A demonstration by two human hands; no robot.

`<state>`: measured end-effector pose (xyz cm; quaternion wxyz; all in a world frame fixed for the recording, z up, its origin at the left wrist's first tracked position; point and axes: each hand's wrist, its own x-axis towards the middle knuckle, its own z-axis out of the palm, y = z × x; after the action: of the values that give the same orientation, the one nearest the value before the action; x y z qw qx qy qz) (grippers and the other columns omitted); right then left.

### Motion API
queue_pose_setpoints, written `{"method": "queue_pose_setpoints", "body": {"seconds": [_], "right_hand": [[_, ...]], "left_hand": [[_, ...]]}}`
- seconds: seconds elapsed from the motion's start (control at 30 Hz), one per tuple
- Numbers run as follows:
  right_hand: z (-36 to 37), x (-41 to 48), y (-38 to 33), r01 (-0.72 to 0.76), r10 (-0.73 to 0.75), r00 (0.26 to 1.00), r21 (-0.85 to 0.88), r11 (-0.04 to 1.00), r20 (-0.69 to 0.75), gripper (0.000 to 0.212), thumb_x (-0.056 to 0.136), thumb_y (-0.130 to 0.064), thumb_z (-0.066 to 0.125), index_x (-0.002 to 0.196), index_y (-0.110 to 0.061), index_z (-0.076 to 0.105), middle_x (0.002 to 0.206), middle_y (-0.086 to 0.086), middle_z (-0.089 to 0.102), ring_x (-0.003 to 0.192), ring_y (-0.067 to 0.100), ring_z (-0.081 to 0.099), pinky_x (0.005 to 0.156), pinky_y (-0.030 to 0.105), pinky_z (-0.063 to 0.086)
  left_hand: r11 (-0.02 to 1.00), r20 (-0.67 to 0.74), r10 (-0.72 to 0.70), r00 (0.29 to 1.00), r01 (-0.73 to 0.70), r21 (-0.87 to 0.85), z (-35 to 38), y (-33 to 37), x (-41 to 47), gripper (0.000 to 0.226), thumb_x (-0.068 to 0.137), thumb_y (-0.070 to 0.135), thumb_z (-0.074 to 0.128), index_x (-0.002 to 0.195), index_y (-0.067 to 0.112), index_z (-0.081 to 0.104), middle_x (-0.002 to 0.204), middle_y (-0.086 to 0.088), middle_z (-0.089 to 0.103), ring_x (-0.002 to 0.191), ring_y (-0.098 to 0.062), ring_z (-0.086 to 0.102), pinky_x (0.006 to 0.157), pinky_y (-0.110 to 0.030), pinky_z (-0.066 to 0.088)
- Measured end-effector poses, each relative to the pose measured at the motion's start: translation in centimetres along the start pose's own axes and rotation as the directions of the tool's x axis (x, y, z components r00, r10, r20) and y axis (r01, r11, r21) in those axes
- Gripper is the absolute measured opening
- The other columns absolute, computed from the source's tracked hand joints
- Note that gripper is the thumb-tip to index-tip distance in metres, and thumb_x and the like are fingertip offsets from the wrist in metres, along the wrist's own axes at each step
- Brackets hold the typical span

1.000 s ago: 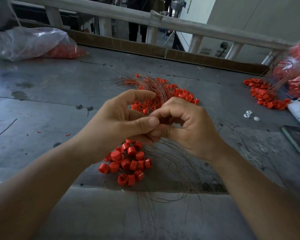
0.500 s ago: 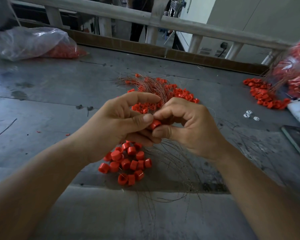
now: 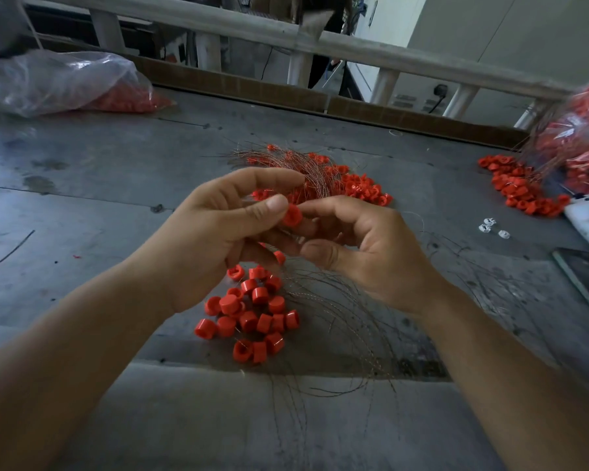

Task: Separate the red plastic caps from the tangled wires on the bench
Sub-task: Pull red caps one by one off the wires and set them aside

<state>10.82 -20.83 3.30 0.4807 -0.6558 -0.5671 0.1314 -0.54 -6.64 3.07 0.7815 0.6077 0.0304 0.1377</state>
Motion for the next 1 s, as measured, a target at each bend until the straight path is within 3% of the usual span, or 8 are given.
{"method": "queue_pose_setpoints", "body": {"seconds": [0.1,0.27,0.33,0.4,0.57,0.73,0.87,1.0], "right_hand": [[-0.2,0.1,0.2,-0.034,0.033,0.997,-0.023,0.999,-0.066,0.014,0.078,-0.025,0.062,0.089,-0.034,0.061,0.073,-0.006,0.065,0.064,0.011,0.062,0.060,0.026,0.054],[-0.4,0.2,0.1,-0.112,0.113,0.993,0.042,0.993,-0.018,0.012,0.072,-0.035,0.060,0.082,-0.030,0.063,0.068,-0.013,0.065,0.063,0.000,0.061,0.059,0.013,0.047],[-0.2,0.1,0.1,-0.122,0.122,0.992,0.001,0.993,0.025,0.007,0.073,-0.027,0.066,0.079,-0.030,0.064,0.067,-0.016,0.064,0.065,0.000,0.061,0.060,0.012,0.047],[-0.2,0.1,0.2,-0.118,0.119,0.993,-0.046,0.992,0.019,0.014,0.077,-0.015,0.068,0.076,-0.029,0.064,0.064,-0.014,0.063,0.061,0.002,0.059,0.058,0.015,0.048],[-1.2,0.2,0.3,-0.113,0.105,0.993,-0.174,0.978,-0.050,0.009,0.079,-0.017,0.068,0.073,-0.024,0.066,0.065,-0.014,0.060,0.061,-0.002,0.055,0.057,0.010,0.042],[-1.6,0.2,0.6,-0.124,0.118,0.992,-0.296,0.947,-0.036,0.010,0.079,-0.016,0.069,0.074,-0.024,0.065,0.072,-0.014,0.058,0.070,-0.006,0.054,0.062,0.006,0.041],[-1.5,0.2,1.0,-0.082,0.098,0.995,-0.450,0.889,0.012,0.003,0.077,-0.014,0.070,0.080,-0.013,0.070,0.075,-0.014,0.056,0.072,0.004,0.056,0.066,0.009,0.043],[-1.5,0.3,1.4,-0.071,0.133,0.987,-0.490,0.869,0.093,0.007,0.076,-0.014,0.072,0.082,-0.011,0.071,0.075,-0.018,0.054,0.075,0.002,0.056,0.069,0.010,0.043]], "left_hand": [[0.998,-0.005,0.016,1.000,-0.016,-0.054,-0.3,0.1,0.1,0.020,0.074,0.015,0.059,0.089,0.015,0.073,0.082,-0.012,0.072,0.063,-0.013,0.066,0.053,-0.021,0.053],[0.996,0.016,0.015,1.000,-0.014,-0.091,-0.4,0.2,0.2,0.018,0.073,0.012,0.059,0.080,0.013,0.075,0.085,-0.011,0.072,0.071,-0.012,0.069,0.063,-0.018,0.054],[0.995,0.026,0.022,0.999,-0.019,-0.101,-0.5,0.2,0.1,0.016,0.070,0.013,0.062,0.079,0.012,0.075,0.085,-0.011,0.072,0.072,-0.013,0.069,0.063,-0.018,0.055],[0.997,0.021,0.035,0.999,-0.034,-0.069,-0.4,0.2,0.0,0.012,0.068,0.010,0.065,0.077,0.011,0.074,0.082,-0.009,0.072,0.069,-0.012,0.069,0.062,-0.017,0.054],[0.982,-0.183,0.065,0.981,-0.031,0.185,-0.5,0.3,0.1,0.015,0.051,0.014,0.069,0.066,0.013,0.068,0.062,-0.001,0.065,0.056,-0.013,0.064,0.053,-0.017,0.052],[0.864,-0.281,0.156,0.947,0.008,0.504,-1.0,0.5,0.2,0.021,0.067,-0.003,0.071,0.071,0.017,0.066,0.064,0.003,0.067,0.055,-0.008,0.062,0.055,-0.015,0.052],[0.689,-0.263,0.165,0.951,0.080,0.720,-1.3,-0.1,0.2,0.023,0.070,0.005,0.073,0.068,0.027,0.066,0.069,0.008,0.068,0.058,-0.003,0.062,0.059,-0.018,0.052],[0.587,-0.175,0.059,0.983,0.107,0.803,-1.2,-0.3,0.3,0.031,0.069,0.002,0.074,0.061,0.030,0.066,0.063,0.017,0.067,0.057,0.003,0.061,0.055,-0.007,0.046]]}}
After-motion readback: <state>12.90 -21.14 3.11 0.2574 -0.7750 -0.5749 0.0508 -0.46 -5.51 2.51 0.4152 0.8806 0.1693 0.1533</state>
